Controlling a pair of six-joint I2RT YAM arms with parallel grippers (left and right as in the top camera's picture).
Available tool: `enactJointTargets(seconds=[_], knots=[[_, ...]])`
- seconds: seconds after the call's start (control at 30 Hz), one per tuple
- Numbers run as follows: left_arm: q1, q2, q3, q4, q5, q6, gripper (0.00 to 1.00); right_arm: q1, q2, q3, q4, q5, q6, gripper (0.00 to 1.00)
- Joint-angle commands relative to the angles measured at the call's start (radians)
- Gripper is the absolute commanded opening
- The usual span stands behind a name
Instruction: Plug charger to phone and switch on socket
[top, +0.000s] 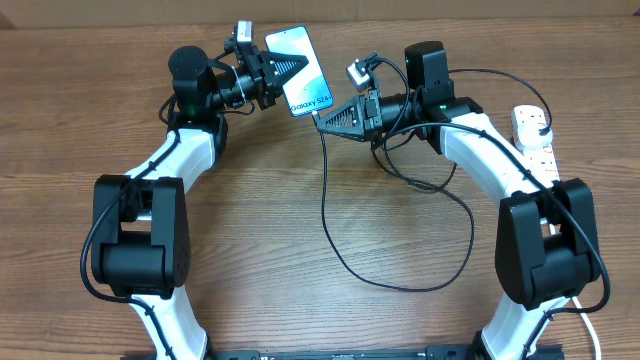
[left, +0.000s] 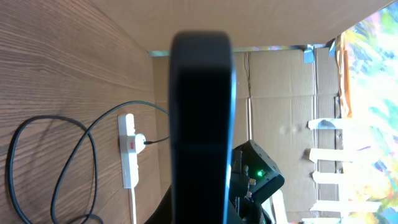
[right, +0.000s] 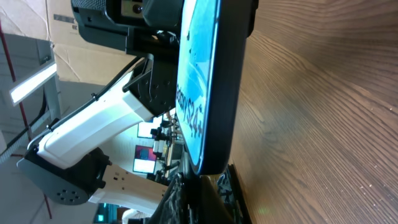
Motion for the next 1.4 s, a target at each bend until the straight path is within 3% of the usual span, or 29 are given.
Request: enactJointTargets(seconds=[0.0, 0.6, 0.83, 1.17, 1.37], knots=[[-0.008, -0.005, 0.01, 0.008, 0.046, 0.042, 0.05, 0.002, -0.014, 0.006, 0.01, 0.032, 0.018, 0.04], [-0.049, -0.005, 0.01, 0.008, 0.09, 0.055, 0.04, 0.002, -0.014, 0.006, 0.034, 0.14, 0.051, 0.04], [-0.054, -0.005, 0.01, 0.008, 0.151, 0.08, 0.05, 0.002, -0.014, 0.006, 0.116, 0.14, 0.123, 0.04], [-0.054, -0.005, 0.01, 0.008, 0.295, 0.18, 0.04, 0.002, -0.014, 0.006, 0.117, 0.146, 0.146, 0.04], [-0.054, -0.005, 0.01, 0.008, 0.337, 0.18, 0.04, 0.002, -0.014, 0.006, 0.116, 0.164, 0.145, 0.04]])
